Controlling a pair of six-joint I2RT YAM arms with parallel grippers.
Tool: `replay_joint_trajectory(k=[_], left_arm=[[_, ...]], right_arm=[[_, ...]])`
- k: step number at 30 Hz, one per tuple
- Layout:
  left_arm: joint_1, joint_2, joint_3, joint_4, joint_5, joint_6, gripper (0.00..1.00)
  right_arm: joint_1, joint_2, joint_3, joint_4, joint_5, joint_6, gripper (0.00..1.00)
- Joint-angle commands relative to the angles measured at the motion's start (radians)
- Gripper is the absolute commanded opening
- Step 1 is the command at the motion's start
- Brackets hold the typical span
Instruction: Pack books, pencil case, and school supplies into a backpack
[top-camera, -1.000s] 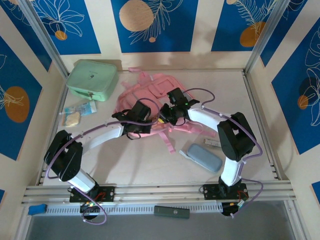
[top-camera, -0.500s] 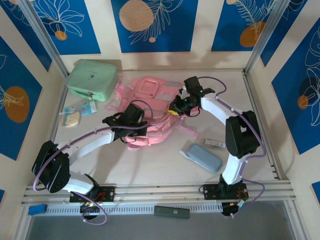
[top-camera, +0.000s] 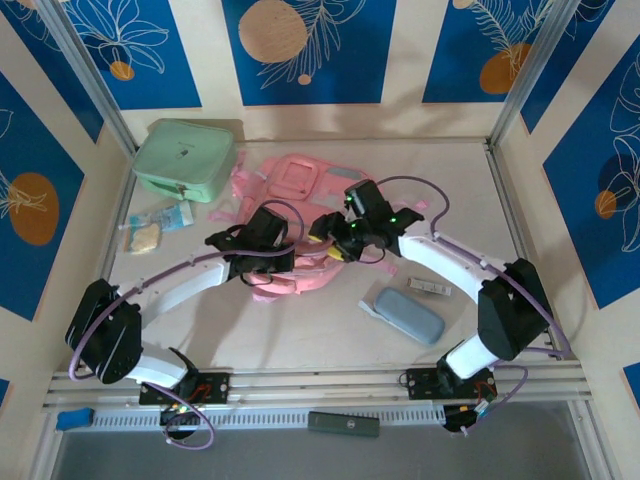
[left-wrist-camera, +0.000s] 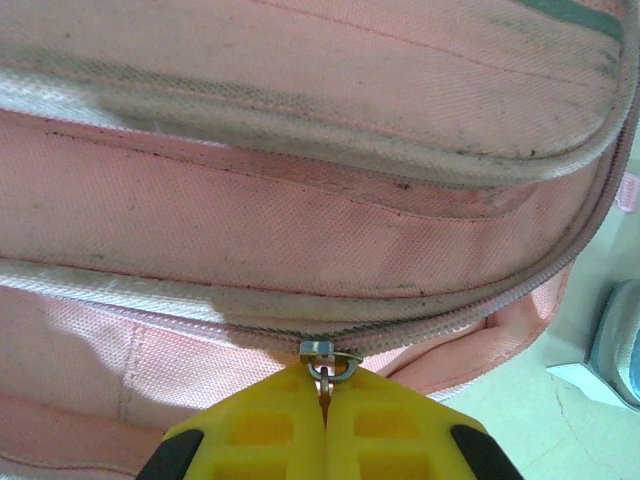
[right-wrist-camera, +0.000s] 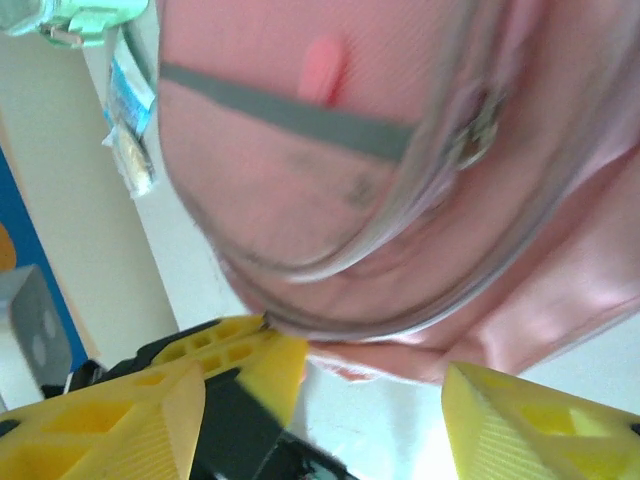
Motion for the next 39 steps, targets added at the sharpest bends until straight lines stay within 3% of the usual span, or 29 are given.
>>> replay_joint_trajectory(k=[1,13,16,19,22,24,27,31,34,39], left_arm=[[0.005,0.008,-0.007,0.019,0.046,-0.004,0.00],[0.005,0.045,0.009,0.029,0.045,0.004,0.00],[0.006,0.047,0.012,0.021,0.029,0.007,0.00],[0.007,0.038,0.008,-0.019,-0.058,0.022,0.00],[0.019,0.030,-0.003,-0.069,-0.104,0.051,0.00],[0.027,0.025,-0.014,-0.099,-0.123,0.058,0.00],[0.037,-0.006,-0.040,-0.125,-0.133,0.061,0.00],[0.043,-0.057,-0.084,-0.135,-0.130,0.056,0.00],[0.067,-0.059,-0.102,-0.138,-0.131,0.051,0.00],[0.101,-0.060,-0.088,-0.132,-0.140,0.048,0.00]], right_arm=[[0.046,0.030,-0.013,0.048,0.104,0.169,0.64],[0.121,0.120,0.021,0.006,0.329,0.358,0.62],[0.118,0.156,0.050,0.003,0.392,0.308,0.51],[0.109,0.178,0.101,-0.089,0.471,0.218,0.39],[0.066,0.136,0.045,-0.023,0.431,0.124,0.18],[0.028,0.095,0.007,0.004,0.420,0.062,0.09],[-0.081,0.083,-0.005,0.036,0.291,-0.070,0.00],[-0.243,0.140,0.073,-0.016,0.162,-0.218,0.00],[-0.335,0.163,0.108,-0.015,0.089,-0.242,0.00],[-0.343,0.161,0.136,-0.010,0.005,-0.254,0.00]])
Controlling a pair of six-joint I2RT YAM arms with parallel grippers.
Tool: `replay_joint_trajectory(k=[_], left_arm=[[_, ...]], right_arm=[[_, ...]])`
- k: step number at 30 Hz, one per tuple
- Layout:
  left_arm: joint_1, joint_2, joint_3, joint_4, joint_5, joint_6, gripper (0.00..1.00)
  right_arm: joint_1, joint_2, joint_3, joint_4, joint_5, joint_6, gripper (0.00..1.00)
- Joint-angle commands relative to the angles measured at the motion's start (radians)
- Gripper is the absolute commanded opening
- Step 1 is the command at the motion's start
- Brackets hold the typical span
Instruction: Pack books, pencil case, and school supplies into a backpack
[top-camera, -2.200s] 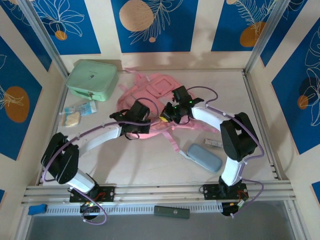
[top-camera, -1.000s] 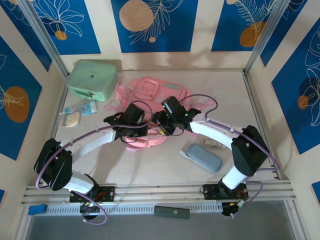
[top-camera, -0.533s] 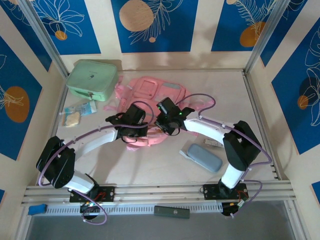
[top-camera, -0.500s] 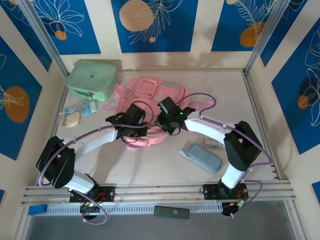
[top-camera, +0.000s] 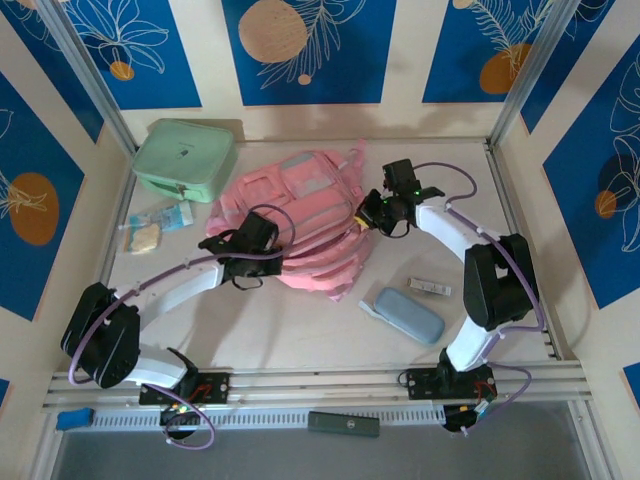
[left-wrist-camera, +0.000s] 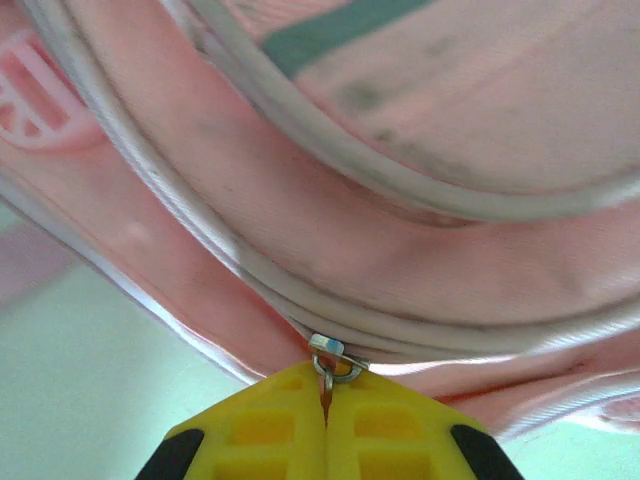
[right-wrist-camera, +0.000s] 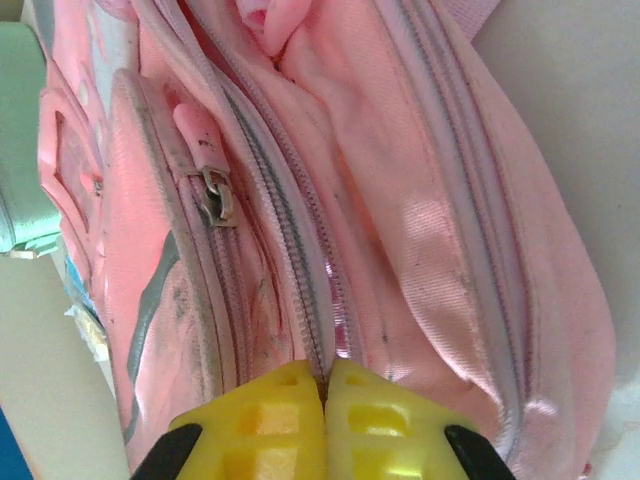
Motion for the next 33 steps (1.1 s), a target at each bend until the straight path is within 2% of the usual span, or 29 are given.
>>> replay_joint_trajectory(k=[1,2,5,9,12,17,20,24,28,30,31,33], left_arm=[[0.040,-0.031,-0.002,-0.117,-0.042,0.003,0.00],[0.040,-0.032,0.003,-0.098,-0.019,0.006,0.00],[0.040,-0.038,0.000,-0.048,0.024,0.003,0.00],[0.040,-0.036,0.009,-0.025,0.052,0.009,0.00],[0.040,-0.043,0.005,0.005,0.080,0.005,0.00],[0.038,-0.033,0.006,0.012,0.090,0.009,0.00],[0.040,-0.035,0.007,0.017,0.096,0.010,0.00],[0.039,-0.049,0.007,0.001,0.070,0.027,0.00],[0.041,-0.053,0.013,-0.036,0.024,0.063,0.00],[0.051,-0.061,0.018,-0.062,-0.039,0.082,0.00],[0.068,-0.063,0.015,-0.062,-0.060,0.087,0.00],[0.116,-0.046,0.015,-0.057,-0.053,0.088,0.00]], right_arm=[[-0.008,-0.006,0.045,0.017,-0.009,-0.049,0.00],[-0.005,-0.011,0.039,0.014,-0.024,-0.040,0.04],[0.023,-0.045,-0.009,0.036,-0.066,0.007,0.27],[0.115,-0.115,-0.091,0.068,-0.052,0.114,0.48],[0.212,-0.146,-0.148,0.113,-0.030,0.212,0.57],[0.330,-0.132,-0.174,0.196,0.037,0.354,0.62],[0.351,-0.054,-0.096,0.149,0.076,0.355,0.59],[0.348,-0.016,-0.079,0.166,0.145,0.360,0.43],[0.324,-0.012,-0.056,0.131,0.166,0.311,0.15],[0.308,-0.029,-0.065,0.111,0.165,0.299,0.03],[0.300,-0.043,-0.077,0.113,0.162,0.292,0.00],[0.284,-0.071,-0.102,0.116,0.157,0.284,0.00]])
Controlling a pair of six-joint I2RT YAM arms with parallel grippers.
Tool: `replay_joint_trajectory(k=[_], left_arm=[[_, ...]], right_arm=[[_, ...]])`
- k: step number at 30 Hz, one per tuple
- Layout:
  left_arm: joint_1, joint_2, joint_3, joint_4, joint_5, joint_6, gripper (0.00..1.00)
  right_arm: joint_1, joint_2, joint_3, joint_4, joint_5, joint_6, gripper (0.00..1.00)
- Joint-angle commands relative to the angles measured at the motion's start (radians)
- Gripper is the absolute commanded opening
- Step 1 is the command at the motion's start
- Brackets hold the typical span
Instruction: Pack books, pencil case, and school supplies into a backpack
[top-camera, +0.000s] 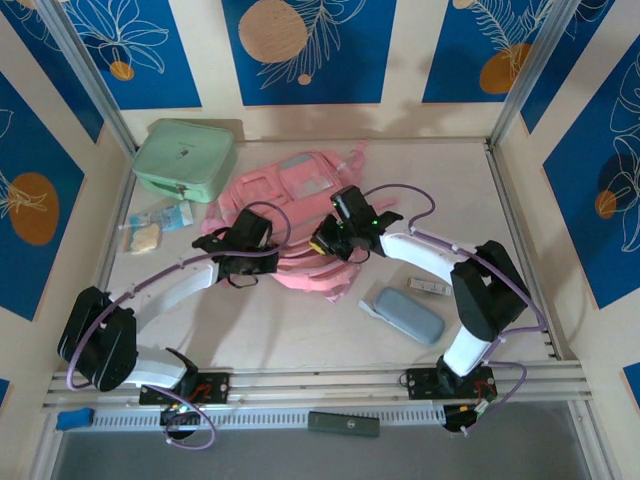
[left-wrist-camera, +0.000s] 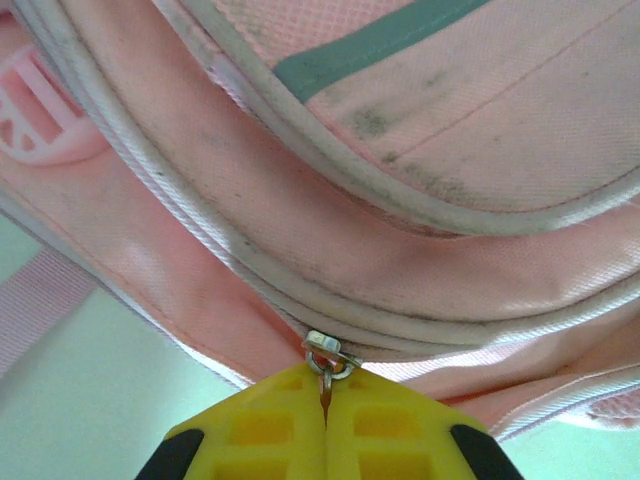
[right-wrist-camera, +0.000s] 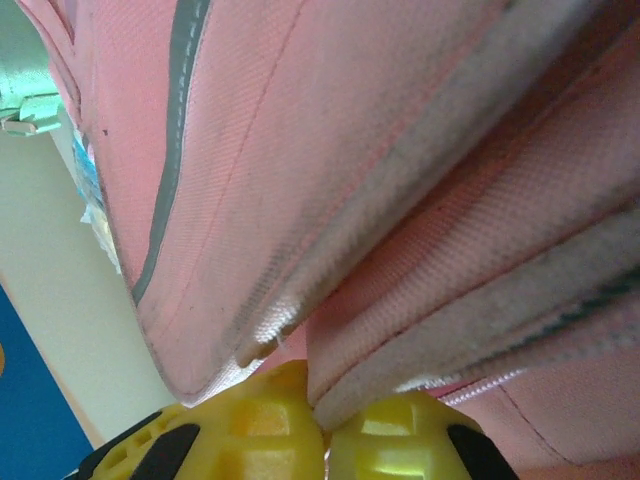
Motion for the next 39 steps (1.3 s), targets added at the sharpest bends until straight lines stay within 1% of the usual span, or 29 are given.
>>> replay_joint_trajectory(k=[1,4,11,13,15,19,22,24,25,26,28,29,33,35,38,39], left_arm=[[0.097,-0.007,0.017,-0.054,-0.073,0.030,0.00],[0.155,0.031,0.029,-0.023,-0.049,0.043,0.00],[0.216,0.128,0.104,-0.005,-0.060,0.065,0.00],[0.236,0.149,0.122,-0.010,-0.083,0.054,0.00],[0.261,0.169,0.131,-0.005,-0.072,0.040,0.00],[0.271,0.184,0.131,0.034,-0.050,0.045,0.00],[0.277,0.201,0.144,0.017,-0.060,0.040,0.00],[0.277,0.192,0.145,0.007,-0.031,0.036,0.00],[0.276,0.176,0.131,0.026,0.009,0.037,0.13],[0.275,0.153,0.115,0.043,0.054,0.033,0.25],[0.269,0.105,0.085,0.061,0.108,0.025,0.36],[0.265,0.081,0.074,0.050,0.112,0.016,0.40],[0.234,-0.021,0.006,0.028,0.126,-0.042,0.46],[0.192,-0.094,-0.055,0.071,0.151,-0.083,0.48],[0.114,-0.171,-0.124,0.110,0.137,-0.157,0.49],[0.086,-0.181,-0.137,0.121,0.135,-0.173,0.50]], right_arm=[[-0.055,-0.055,-0.025,-0.027,0.070,-0.043,0.00],[-0.082,-0.065,-0.028,-0.048,0.034,-0.065,0.00],[-0.080,-0.045,-0.013,-0.074,0.031,-0.088,0.00],[-0.082,-0.045,-0.007,-0.085,0.042,-0.095,0.00],[-0.082,-0.047,-0.014,-0.074,0.040,-0.094,0.00],[-0.070,-0.018,0.005,-0.044,-0.008,-0.122,0.00],[-0.059,-0.028,0.009,-0.035,0.003,-0.154,0.00],[-0.058,-0.034,0.006,-0.039,-0.009,-0.173,0.00],[-0.061,-0.034,0.010,-0.044,-0.030,-0.191,0.05],[-0.062,-0.037,0.017,-0.066,-0.037,-0.212,0.16],[-0.056,-0.060,0.019,-0.097,-0.031,-0.257,0.33],[-0.051,-0.082,0.012,-0.111,-0.025,-0.280,0.40],[-0.044,-0.180,-0.025,-0.220,-0.001,-0.346,0.58],[-0.044,-0.250,-0.047,-0.307,0.033,-0.374,0.63],[-0.055,-0.382,-0.114,-0.427,0.128,-0.382,0.71],[-0.066,-0.420,-0.136,-0.455,0.143,-0.381,0.73]])
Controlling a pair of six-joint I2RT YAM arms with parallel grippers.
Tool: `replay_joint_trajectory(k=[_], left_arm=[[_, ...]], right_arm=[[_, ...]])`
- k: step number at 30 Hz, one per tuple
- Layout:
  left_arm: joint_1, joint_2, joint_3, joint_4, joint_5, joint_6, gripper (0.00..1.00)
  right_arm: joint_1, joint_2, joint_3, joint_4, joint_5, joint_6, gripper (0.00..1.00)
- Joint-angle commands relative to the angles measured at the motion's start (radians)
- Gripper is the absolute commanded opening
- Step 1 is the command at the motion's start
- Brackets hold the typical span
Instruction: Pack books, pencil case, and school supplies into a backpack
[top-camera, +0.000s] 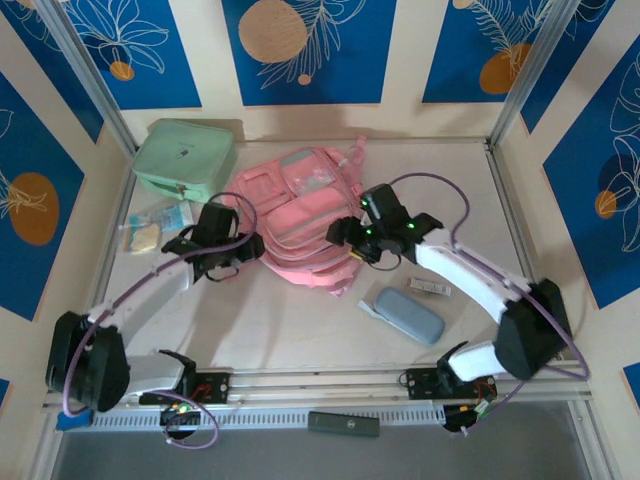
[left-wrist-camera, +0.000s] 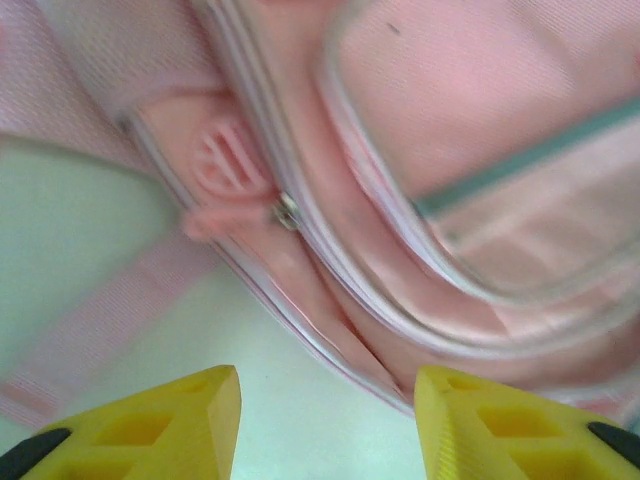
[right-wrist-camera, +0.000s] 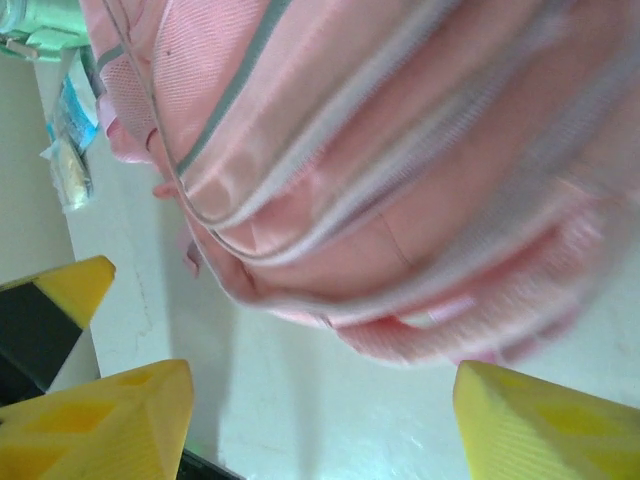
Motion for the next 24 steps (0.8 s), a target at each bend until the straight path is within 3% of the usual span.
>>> replay_joint_trajectory(k=[1,5,9,14,21,24], left_arm=[[-0.095,-0.041,-0.053,0.048,0.012,-0.101,0.50],[-0.227,-0.059,-0.083,0.082,-0.031,-0.176,0.50],[-0.346,-0.037,-0.099,0.139,-0.059,-0.234,0.50],[-0.472,0.004,-0.104,0.223,-0.113,-0.278,0.51],[-0.534,0.077,-0.070,0.254,-0.125,-0.285,0.52],[-0.543,0.093,-0.069,0.264,-0.125,-0.289,0.52]], right_arm=[[-0.033,-0.130,-0.080,-0.221,0.097,-0.037,0.75],[-0.100,-0.254,-0.167,-0.370,0.134,-0.009,0.82],[-0.162,-0.331,-0.250,-0.465,0.157,0.046,0.96],[-0.261,-0.410,-0.332,-0.539,0.233,0.098,0.99],[-0.351,-0.442,-0.416,-0.564,0.300,0.160,0.99],[-0.360,-0.428,-0.461,-0.505,0.251,0.177,0.99]])
